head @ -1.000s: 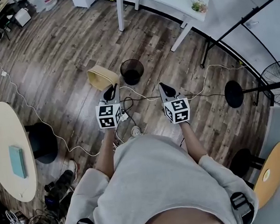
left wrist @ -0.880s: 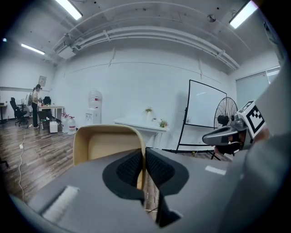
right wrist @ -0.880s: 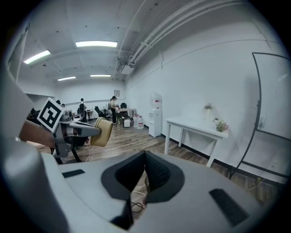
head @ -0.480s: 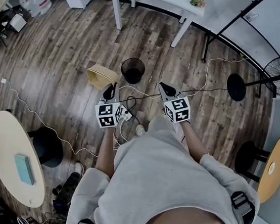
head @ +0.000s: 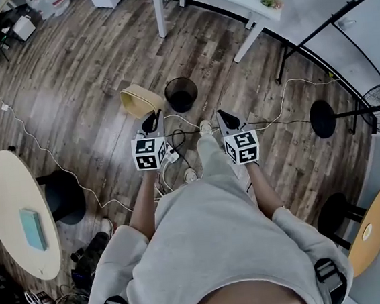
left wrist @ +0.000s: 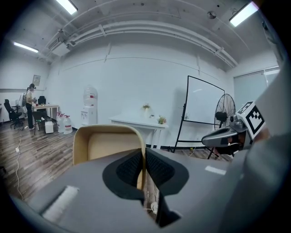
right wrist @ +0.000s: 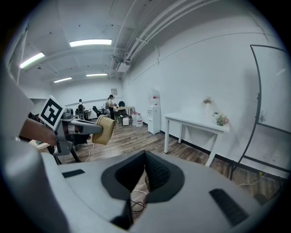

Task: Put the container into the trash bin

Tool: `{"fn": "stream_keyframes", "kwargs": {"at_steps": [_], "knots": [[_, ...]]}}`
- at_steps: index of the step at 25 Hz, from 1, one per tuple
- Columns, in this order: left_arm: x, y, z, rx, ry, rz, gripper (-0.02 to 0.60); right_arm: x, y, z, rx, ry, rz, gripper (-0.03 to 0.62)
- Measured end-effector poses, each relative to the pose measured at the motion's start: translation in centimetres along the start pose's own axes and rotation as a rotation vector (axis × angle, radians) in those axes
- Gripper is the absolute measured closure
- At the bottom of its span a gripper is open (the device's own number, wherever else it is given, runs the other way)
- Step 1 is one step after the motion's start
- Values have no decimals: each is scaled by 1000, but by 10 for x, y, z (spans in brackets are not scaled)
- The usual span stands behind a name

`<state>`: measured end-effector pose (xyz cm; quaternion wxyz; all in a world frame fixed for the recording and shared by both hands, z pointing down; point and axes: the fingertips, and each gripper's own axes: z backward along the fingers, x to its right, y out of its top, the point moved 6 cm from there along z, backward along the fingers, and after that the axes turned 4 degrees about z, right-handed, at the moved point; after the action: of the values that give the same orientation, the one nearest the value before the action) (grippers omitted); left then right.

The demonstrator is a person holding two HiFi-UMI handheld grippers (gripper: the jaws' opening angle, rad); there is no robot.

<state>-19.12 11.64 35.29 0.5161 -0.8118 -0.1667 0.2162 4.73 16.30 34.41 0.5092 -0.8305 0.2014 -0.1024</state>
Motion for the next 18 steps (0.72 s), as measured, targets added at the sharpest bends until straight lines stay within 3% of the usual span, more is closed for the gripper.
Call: {"fn": "stream_keyframes", "kwargs": {"at_steps": [6,18], "knots": [[-11,7,-29,-20,27,11,549,21,9,-33,-4,36,-2,580],[-18,46,-121,-71,98,31,549,115,36,-108,-28,114,-16,580]]}}
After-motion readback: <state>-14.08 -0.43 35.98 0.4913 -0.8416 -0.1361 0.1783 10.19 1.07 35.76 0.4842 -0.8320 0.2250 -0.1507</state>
